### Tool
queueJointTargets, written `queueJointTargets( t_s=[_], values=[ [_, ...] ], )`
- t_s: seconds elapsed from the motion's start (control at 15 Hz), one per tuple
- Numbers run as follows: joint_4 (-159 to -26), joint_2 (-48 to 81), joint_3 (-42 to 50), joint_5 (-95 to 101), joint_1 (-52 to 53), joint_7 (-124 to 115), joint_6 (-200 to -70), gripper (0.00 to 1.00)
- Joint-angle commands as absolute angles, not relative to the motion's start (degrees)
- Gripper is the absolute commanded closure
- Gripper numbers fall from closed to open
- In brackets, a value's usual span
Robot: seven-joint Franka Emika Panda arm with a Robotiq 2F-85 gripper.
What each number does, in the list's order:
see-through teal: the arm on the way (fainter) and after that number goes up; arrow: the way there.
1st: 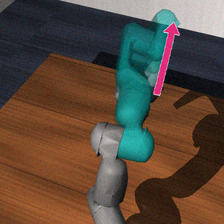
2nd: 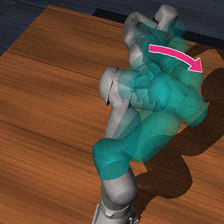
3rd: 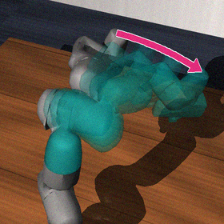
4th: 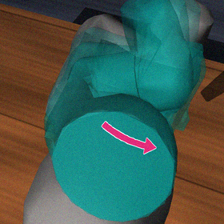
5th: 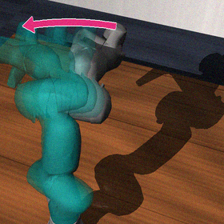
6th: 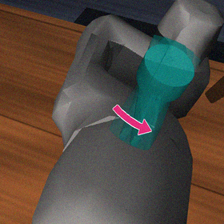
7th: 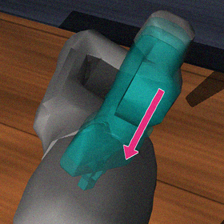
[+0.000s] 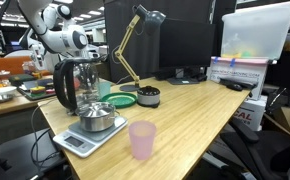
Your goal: Turn on the lamp
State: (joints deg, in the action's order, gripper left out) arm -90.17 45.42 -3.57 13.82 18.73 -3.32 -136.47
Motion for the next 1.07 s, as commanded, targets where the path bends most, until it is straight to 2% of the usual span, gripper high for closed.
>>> queueJointTargets(
  t_s=[0.0,0.07,0.13,0.2,0.27,0.53,0.6,1.0],
  values=[
    [-90.1,44.5,-3.3,14.3,19.6,-4.3,-136.1,0.33],
    [-90.1,44.5,-3.3,14.3,19.8,-4.4,-136.3,0.35],
    [-90.0,44.5,-3.3,14.3,19.9,-4.4,-136.4,0.69],
    [-89.9,44.4,-3.3,14.3,20.0,-4.4,-136.5,0.66],
    [-89.8,44.4,-3.3,14.2,20.0,-4.4,-136.5,0.66],
    [-90.5,43.5,-3.8,13.6,19.6,-4.4,-137.0,0.94],
    [-90.8,43.1,-3.7,13.5,19.6,-4.7,-137.0,0.98],
    [-91.7,41.7,-3.3,13.5,19.6,-6.5,-136.4,1.00]
  ],
)
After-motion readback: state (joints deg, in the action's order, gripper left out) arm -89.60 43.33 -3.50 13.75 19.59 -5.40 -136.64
